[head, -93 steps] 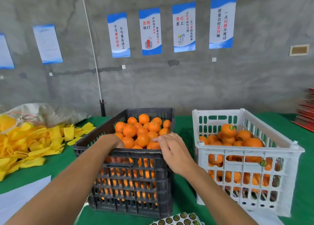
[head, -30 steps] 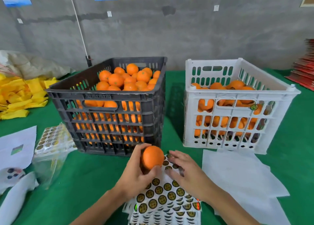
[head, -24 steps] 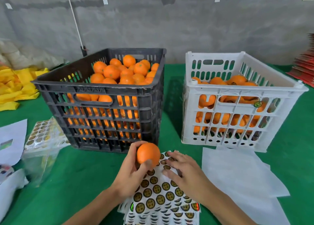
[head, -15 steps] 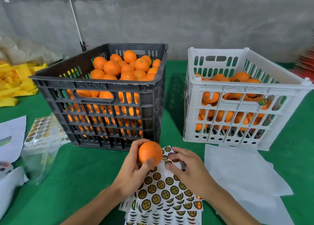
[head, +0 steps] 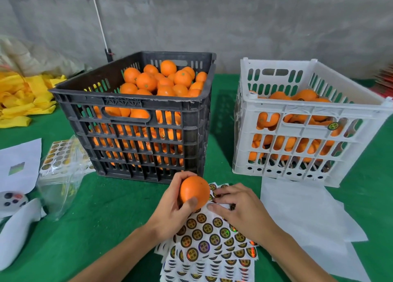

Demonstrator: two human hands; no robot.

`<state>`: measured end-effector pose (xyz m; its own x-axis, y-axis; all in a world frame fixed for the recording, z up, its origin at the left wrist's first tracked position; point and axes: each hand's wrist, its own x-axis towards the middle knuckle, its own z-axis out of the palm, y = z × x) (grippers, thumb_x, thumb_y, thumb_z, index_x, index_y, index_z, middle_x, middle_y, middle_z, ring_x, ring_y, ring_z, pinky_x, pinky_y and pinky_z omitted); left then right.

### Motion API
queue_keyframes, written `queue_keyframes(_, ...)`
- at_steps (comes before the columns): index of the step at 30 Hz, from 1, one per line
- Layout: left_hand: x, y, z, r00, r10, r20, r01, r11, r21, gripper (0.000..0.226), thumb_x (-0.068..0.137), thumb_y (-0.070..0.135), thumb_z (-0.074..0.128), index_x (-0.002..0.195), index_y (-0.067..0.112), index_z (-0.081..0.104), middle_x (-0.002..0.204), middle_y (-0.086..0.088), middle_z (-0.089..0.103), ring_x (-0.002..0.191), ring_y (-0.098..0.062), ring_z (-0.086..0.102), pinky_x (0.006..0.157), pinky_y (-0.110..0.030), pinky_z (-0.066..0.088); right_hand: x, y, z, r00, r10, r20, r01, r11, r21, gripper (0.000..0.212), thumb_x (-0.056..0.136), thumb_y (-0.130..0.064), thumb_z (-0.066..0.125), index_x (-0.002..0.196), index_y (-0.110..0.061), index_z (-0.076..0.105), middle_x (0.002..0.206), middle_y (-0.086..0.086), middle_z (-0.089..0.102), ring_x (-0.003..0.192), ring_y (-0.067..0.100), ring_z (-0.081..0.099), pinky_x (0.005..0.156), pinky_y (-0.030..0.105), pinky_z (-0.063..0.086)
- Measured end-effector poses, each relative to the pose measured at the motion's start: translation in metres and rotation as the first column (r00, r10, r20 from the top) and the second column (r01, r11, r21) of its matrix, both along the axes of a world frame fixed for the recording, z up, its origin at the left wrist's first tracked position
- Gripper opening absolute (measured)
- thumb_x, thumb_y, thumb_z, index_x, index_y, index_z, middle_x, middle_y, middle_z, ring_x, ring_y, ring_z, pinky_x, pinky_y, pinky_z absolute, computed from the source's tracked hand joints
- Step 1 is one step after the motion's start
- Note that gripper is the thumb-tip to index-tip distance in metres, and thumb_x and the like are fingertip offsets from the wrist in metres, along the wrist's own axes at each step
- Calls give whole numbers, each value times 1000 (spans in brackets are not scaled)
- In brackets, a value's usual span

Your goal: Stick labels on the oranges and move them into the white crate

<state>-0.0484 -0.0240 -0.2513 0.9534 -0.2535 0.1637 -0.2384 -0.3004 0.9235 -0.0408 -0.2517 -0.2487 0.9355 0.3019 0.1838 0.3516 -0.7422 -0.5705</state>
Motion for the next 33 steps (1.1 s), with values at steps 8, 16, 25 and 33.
queue_keyframes(8,3,1,-3,999,-11,-37,10,1000,-4,61,81,54,59,138,41,43,125,26,55,110,-13,63,85,-51,61,2,15,2,976,-134,-171,179,944,279,16,85,-24,77,72,-34,80,91,-26,72,95,-1,61,85,20,48)
queue_keyframes(16,8,-1,-2,995,-31,-92,30,999,-18,60,80,55,59,136,43,44,121,25,57,105,-7,64,83,-41,60,-11,24,20,950,-312,23,247,791,560,8,93,-33,71,91,-37,77,98,-20,69,99,2,64,83,15,49)
queue_keyframes(25,11,-1,4,986,16,-168,-46,983,-176,47,82,56,62,127,45,57,123,5,63,107,-25,68,84,-48,62,-30,36,13,996,0,88,-14,987,163,74,92,-69,55,157,-40,34,156,-38,26,146,-13,18,119,20,21)
queue_keyframes(33,5,-41,73,999,-51,8,51,946,-320,58,97,50,64,149,27,51,136,1,65,122,-23,67,98,-39,59,-18,37,65,711,-198,675,220,974,53,73,87,-42,78,145,-6,51,146,8,57,135,23,53,122,36,30)
